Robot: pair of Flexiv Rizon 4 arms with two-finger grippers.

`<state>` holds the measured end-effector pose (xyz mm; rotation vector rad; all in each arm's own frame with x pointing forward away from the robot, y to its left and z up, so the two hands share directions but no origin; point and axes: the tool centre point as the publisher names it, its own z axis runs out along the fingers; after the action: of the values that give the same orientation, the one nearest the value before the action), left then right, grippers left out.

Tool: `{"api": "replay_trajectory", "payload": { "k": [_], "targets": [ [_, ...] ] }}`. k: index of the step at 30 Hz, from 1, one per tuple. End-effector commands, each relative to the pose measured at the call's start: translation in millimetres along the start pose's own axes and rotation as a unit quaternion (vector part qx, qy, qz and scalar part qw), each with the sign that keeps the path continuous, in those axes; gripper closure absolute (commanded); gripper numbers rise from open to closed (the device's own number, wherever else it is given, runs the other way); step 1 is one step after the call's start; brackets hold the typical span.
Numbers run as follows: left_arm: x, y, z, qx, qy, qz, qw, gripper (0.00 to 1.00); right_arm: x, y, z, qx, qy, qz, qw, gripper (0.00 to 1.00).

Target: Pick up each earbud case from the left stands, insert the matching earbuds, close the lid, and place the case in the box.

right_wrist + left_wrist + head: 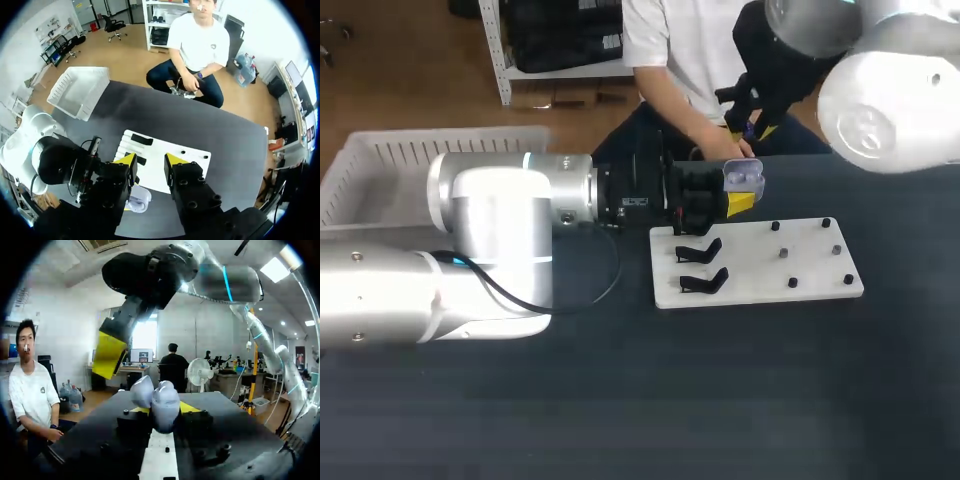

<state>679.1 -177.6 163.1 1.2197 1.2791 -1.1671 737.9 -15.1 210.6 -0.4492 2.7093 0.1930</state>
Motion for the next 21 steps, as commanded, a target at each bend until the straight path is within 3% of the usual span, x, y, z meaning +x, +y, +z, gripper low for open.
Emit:
{"api": "replay_trajectory", "payload": {
  "k": [1, 8, 21],
  "targets": [
    [1.1, -1.5, 0, -0.004, -0.003, 0.002, 1.0, 1.0, -5, -3, 13, 0.003, 0.016, 0.009, 1.0, 0.63],
    [1.1, -1.5, 0, -0.004, -0.003, 0.002, 1.0, 1.0, 18, -5, 16, 0.004, 0.033, 0.02, 0.999, 0.63],
    [1.1, -1.5, 0, -0.004, -0.003, 0.002, 1.0, 1.0, 47, 3, -2, 0.0, 0.03, 0.029, 0.999, 0.6]
  ]
}}
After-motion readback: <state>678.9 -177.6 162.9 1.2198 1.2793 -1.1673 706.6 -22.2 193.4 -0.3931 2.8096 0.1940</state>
